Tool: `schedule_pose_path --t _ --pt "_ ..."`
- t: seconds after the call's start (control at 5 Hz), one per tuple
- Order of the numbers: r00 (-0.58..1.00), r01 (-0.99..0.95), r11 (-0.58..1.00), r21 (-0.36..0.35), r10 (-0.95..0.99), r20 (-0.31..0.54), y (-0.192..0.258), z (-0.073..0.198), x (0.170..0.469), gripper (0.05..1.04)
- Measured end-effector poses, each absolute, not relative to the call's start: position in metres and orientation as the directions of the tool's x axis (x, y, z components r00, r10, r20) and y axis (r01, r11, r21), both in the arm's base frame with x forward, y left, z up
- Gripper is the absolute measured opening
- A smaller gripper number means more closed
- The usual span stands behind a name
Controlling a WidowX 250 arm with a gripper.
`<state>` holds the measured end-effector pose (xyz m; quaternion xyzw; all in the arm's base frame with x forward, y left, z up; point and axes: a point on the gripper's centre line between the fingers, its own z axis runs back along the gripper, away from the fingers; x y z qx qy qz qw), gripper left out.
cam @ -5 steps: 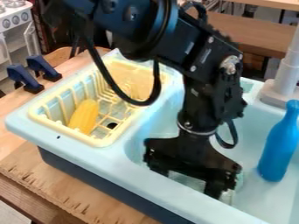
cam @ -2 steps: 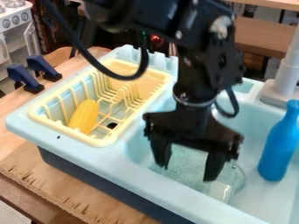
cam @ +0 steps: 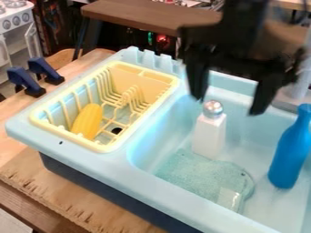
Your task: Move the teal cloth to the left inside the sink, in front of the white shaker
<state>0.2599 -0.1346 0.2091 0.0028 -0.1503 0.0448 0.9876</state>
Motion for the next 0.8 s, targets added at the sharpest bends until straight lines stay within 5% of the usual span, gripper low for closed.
schedule_pose_path --t 0.8 --pt "0.952 -0.093 0.996 -0.003 0.090 0.291 -0.1335 0.2100 0.2592 1.001"
